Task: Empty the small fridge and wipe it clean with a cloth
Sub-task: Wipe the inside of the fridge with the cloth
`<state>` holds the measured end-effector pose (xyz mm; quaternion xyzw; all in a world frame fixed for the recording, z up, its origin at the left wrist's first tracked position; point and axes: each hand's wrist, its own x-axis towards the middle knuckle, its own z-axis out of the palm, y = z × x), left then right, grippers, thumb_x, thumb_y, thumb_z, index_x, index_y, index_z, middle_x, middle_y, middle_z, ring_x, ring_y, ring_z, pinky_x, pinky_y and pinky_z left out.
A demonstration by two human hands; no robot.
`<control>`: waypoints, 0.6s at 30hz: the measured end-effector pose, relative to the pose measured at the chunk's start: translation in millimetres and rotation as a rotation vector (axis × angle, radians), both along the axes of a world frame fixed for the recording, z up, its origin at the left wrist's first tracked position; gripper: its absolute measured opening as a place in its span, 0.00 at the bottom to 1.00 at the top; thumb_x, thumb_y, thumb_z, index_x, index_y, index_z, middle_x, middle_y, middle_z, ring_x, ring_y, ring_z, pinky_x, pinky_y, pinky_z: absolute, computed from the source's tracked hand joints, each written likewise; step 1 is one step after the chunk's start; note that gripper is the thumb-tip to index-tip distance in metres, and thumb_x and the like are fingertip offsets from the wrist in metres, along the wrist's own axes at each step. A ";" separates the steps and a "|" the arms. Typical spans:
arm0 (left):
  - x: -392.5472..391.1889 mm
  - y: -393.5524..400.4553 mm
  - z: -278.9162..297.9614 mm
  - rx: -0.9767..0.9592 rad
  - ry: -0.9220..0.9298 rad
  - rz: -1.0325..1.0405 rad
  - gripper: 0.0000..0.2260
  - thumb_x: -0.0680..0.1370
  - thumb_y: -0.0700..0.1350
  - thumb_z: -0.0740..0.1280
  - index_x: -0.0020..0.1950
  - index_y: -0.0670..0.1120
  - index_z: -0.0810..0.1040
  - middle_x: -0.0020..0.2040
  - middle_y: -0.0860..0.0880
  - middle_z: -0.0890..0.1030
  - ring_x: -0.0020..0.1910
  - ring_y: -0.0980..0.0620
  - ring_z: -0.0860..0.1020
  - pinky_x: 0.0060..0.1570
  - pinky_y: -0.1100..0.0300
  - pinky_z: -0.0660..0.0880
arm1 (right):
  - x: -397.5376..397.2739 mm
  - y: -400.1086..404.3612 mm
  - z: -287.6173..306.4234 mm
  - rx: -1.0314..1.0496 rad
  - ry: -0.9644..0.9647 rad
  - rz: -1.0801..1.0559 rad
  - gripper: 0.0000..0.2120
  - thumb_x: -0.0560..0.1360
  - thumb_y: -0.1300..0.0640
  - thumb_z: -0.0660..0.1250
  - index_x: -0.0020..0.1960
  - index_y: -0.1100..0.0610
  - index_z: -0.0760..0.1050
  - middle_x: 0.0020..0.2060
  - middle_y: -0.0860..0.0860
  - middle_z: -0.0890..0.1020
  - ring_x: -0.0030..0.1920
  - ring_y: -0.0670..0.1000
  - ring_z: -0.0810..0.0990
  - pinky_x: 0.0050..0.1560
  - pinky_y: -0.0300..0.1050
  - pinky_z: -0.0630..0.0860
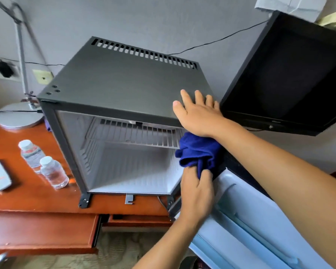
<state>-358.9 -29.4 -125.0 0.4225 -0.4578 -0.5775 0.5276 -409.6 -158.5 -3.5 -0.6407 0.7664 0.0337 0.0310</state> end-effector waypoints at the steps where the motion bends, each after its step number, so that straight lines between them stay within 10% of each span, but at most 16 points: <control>1: -0.1 -1.1 -13.6 -0.004 -0.019 0.017 0.06 0.72 0.46 0.58 0.35 0.50 0.64 0.32 0.58 0.66 0.34 0.56 0.63 0.37 0.52 0.64 | -0.4 -0.4 0.3 0.002 0.003 0.002 0.33 0.80 0.34 0.38 0.82 0.44 0.42 0.81 0.58 0.46 0.79 0.67 0.46 0.77 0.66 0.44; 10: 10.1 -25.3 -228.5 0.526 -0.496 -0.146 0.13 0.81 0.40 0.60 0.37 0.47 0.70 0.40 0.49 0.77 0.47 0.44 0.75 0.51 0.50 0.71 | -3.8 -3.9 -3.9 -0.035 0.046 0.043 0.33 0.80 0.35 0.37 0.82 0.46 0.44 0.80 0.59 0.51 0.77 0.68 0.52 0.76 0.66 0.50; 18: 21.0 -20.6 -190.0 0.683 -0.237 -0.069 0.08 0.74 0.40 0.59 0.35 0.48 0.67 0.31 0.52 0.70 0.34 0.49 0.66 0.38 0.55 0.63 | -9.1 -2.2 -0.3 -0.060 0.045 0.084 0.34 0.79 0.33 0.37 0.81 0.46 0.45 0.79 0.60 0.54 0.75 0.68 0.55 0.74 0.65 0.53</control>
